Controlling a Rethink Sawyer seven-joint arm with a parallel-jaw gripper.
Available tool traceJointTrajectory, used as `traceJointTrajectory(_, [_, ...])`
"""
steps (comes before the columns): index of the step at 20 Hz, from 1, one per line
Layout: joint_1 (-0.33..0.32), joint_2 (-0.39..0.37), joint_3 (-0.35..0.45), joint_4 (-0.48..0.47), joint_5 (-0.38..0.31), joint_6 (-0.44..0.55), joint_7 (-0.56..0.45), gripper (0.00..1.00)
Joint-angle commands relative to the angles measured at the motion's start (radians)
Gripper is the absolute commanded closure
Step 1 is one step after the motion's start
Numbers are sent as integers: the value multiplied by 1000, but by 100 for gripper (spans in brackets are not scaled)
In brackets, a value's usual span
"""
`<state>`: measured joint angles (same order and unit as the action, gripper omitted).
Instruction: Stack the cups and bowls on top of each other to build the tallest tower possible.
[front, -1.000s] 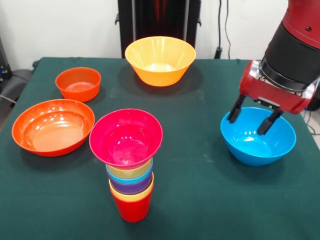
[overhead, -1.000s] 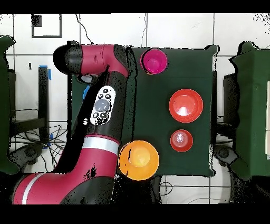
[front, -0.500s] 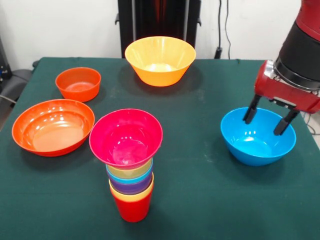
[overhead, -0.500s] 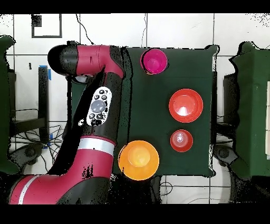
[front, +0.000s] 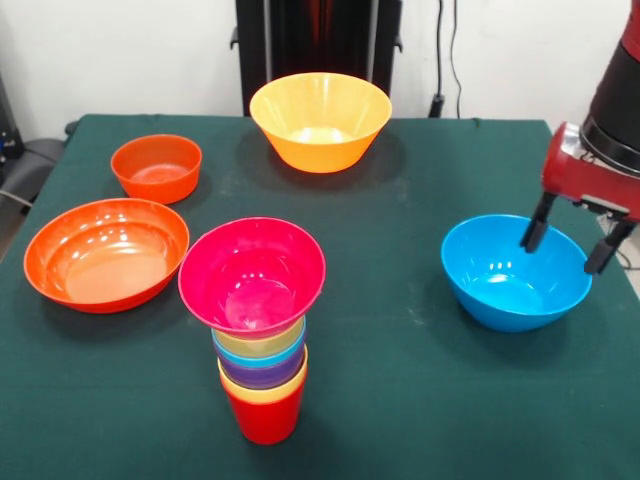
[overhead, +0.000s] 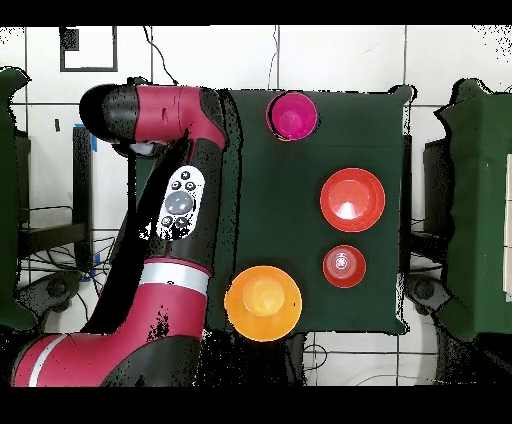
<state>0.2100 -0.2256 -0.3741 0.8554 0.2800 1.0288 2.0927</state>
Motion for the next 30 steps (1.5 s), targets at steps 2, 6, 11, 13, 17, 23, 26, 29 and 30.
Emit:
traceJointTrajectory(2, [22,71,100,124,35,-117,266,0])
traceJointTrajectory(6, [29,85,90,123,41,-124,281,0])
traceJointTrajectory(11, [37,98,77,129,36,-139,290,0])
traceJointTrajectory(13, [38,101,76,137,31,-150,293,0])
traceJointTrajectory(17, [42,106,72,151,21,-157,290,0])
traceJointTrajectory(23, [49,105,60,166,21,-134,295,0])
traceJointTrajectory(26, [55,107,57,180,30,-136,317,0])
traceJointTrajectory(29, [60,114,57,183,42,-140,341,0])
traceJointTrajectory(30, [61,117,57,182,45,-144,347,0])
